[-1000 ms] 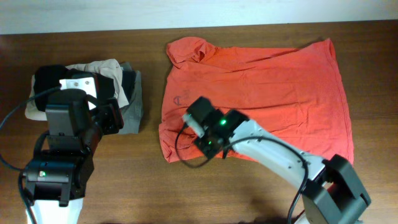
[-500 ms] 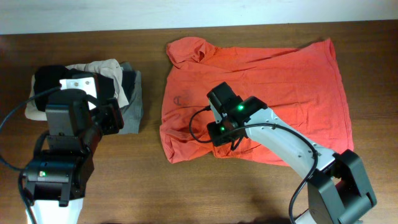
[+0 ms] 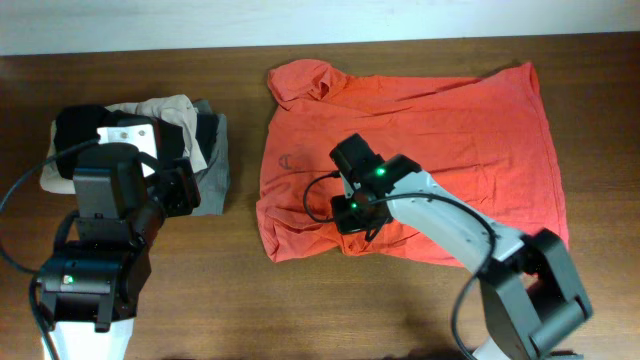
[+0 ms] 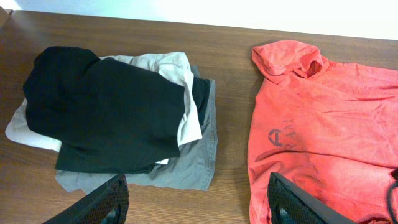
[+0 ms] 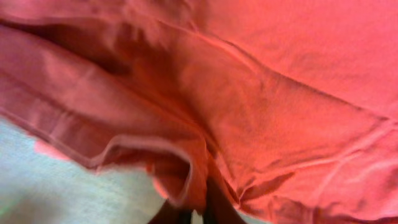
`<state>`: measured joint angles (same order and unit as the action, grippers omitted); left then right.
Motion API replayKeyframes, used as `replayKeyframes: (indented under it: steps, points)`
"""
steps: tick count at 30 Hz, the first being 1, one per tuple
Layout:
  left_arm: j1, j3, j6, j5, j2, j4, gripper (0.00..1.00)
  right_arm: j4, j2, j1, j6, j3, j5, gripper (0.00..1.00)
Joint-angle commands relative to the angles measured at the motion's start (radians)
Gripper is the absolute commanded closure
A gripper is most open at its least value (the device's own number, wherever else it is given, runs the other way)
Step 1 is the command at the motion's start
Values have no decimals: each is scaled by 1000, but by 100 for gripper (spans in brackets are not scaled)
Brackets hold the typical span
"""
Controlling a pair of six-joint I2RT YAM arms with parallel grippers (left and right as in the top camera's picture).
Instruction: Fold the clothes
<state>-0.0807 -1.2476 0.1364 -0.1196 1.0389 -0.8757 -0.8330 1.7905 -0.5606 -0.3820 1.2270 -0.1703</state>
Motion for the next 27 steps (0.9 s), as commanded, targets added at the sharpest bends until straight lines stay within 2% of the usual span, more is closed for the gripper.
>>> replayKeyframes:
  steps: [1,6,10,11,12,14,18,19,21,23,27]
  points:
    - [6,-12,9,11,1,-5,29,2,42,25,-19,17,59,87]
    - [6,-12,9,12,1,-6,29,2,39,74,-16,21,114,84]
    - [6,-12,9,31,1,-6,29,-8,38,137,3,21,8,68]
    - [6,-12,9,30,1,-6,29,-12,38,148,29,21,-33,57]
    - [6,-12,9,29,1,-6,29,-19,38,158,46,21,-68,56]
    - [6,-12,9,29,1,-6,29,-31,34,163,85,21,-113,60]
    - [6,-12,9,29,1,-7,29,-31,-34,138,240,23,-210,62]
    - [6,-12,9,29,1,-6,29,-32,-58,124,264,23,-216,66]
    - [6,-12,9,26,1,-5,29,-41,-103,92,270,23,-211,82]
    - [6,-12,9,26,1,-3,29,-47,-126,59,270,23,-211,87]
    - [6,-12,9,26,1,0,29,-29,-98,-2,269,22,-212,88]
